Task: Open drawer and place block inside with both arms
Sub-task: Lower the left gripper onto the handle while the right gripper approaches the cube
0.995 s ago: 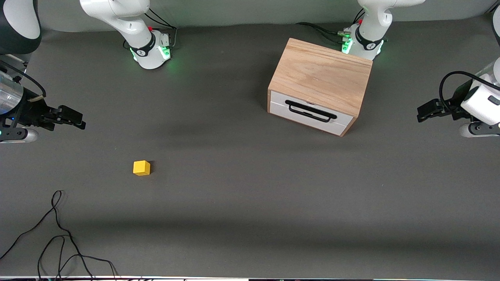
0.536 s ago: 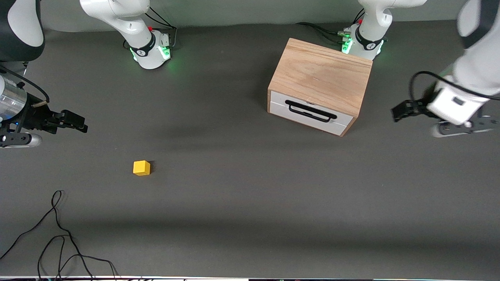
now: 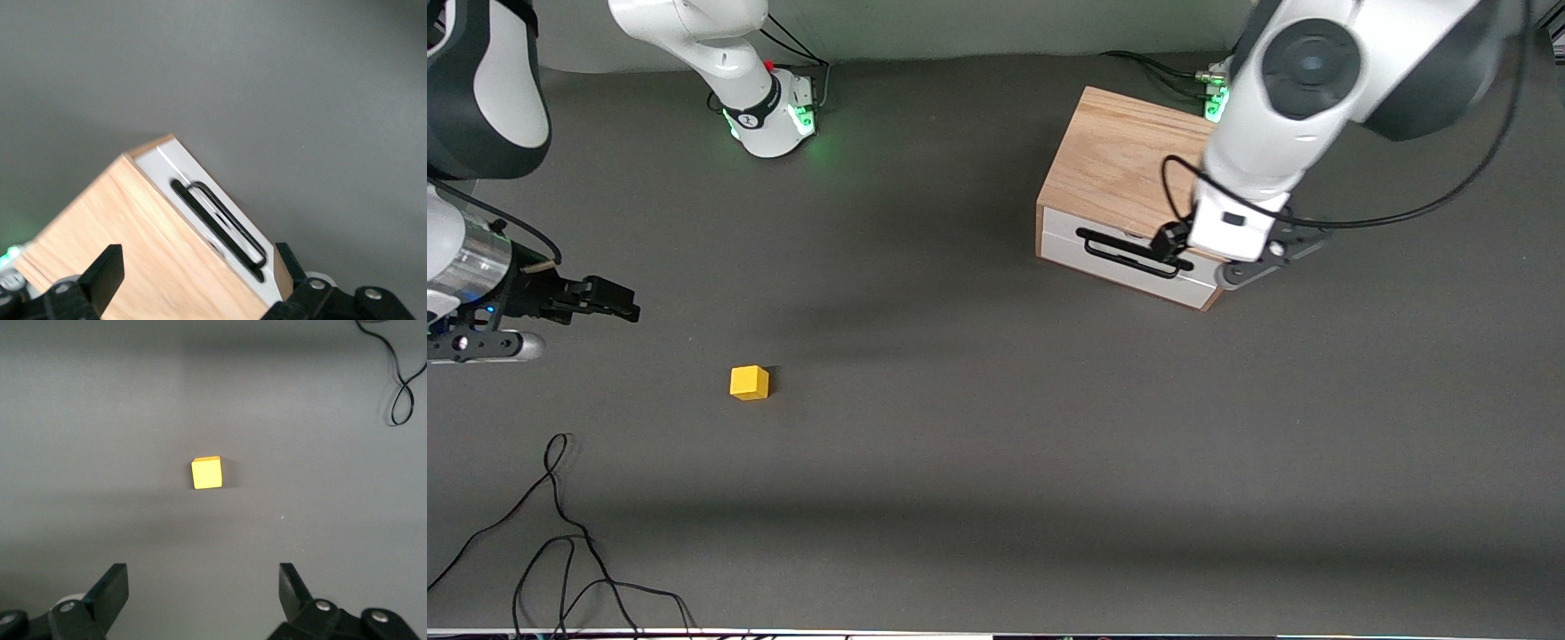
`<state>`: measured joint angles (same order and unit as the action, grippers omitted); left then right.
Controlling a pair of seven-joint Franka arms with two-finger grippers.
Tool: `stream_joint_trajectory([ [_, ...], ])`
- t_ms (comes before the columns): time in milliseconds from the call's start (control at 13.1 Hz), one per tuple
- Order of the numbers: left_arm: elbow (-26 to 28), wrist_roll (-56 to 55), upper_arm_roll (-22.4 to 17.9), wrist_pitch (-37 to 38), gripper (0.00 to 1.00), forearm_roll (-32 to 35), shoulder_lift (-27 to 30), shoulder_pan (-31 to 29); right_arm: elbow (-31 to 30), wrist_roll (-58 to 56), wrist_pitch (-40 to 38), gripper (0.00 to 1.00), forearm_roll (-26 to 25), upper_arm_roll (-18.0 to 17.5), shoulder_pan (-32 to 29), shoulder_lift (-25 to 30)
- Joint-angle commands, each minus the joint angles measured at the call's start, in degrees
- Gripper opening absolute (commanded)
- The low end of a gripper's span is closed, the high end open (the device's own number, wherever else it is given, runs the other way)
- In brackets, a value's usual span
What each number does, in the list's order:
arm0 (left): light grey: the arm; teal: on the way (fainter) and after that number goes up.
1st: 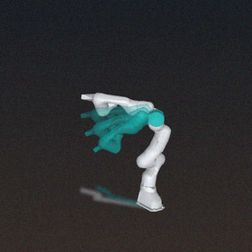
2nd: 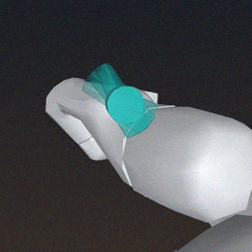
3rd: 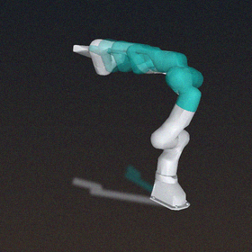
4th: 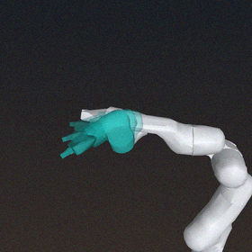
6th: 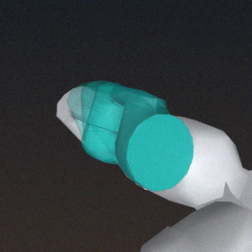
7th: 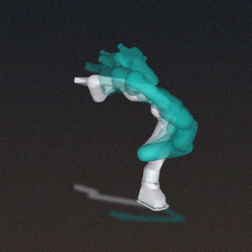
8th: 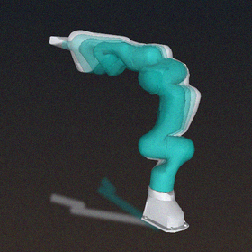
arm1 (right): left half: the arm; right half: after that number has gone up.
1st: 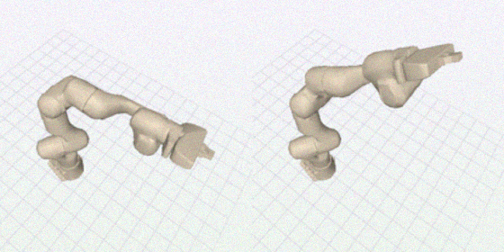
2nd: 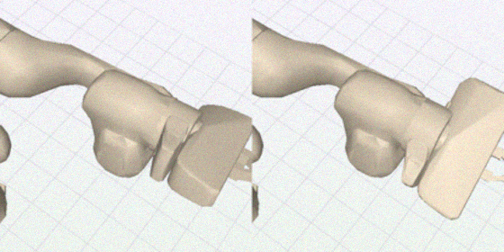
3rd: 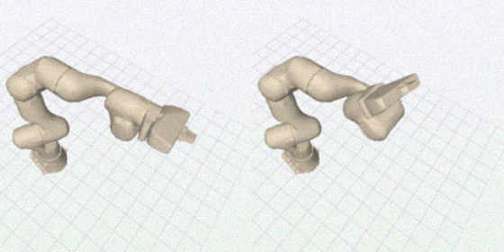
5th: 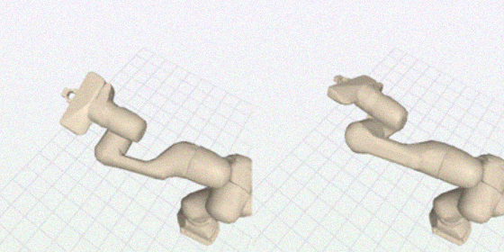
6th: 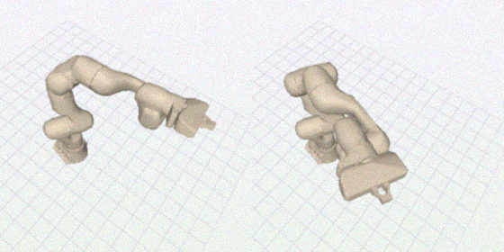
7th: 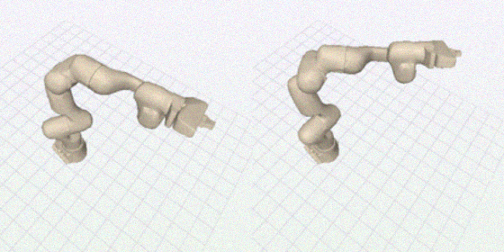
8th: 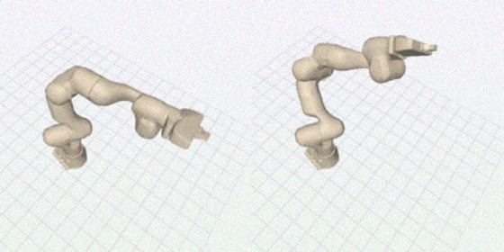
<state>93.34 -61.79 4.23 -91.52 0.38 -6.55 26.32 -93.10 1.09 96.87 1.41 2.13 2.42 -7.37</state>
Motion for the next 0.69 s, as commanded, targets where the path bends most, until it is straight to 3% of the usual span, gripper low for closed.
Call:
stream_joint_trajectory([
  [0, -0.26, -14.01, -0.8, -0.42, 1.0, 0.67, -1.79, 4.42, -0.33, -1.18, 0.77, 1.0, 0.0, 0.41, 0.13, -1.15],
  [383, -0.7, -30.71, -0.71, 0.37, 1.0, -0.73, -4.52, 6.81, -2.26, -1.26, 2.7, 1.0, 0.09, 0.5, -0.04, -2.74],
  [612, -1.76, -33.64, -0.71, 0.81, 1.0, -2.22, -5.75, 6.9, -3.76, -1.26, 3.94, 1.0, 0.09, 1.2, -0.13, -2.82],
])
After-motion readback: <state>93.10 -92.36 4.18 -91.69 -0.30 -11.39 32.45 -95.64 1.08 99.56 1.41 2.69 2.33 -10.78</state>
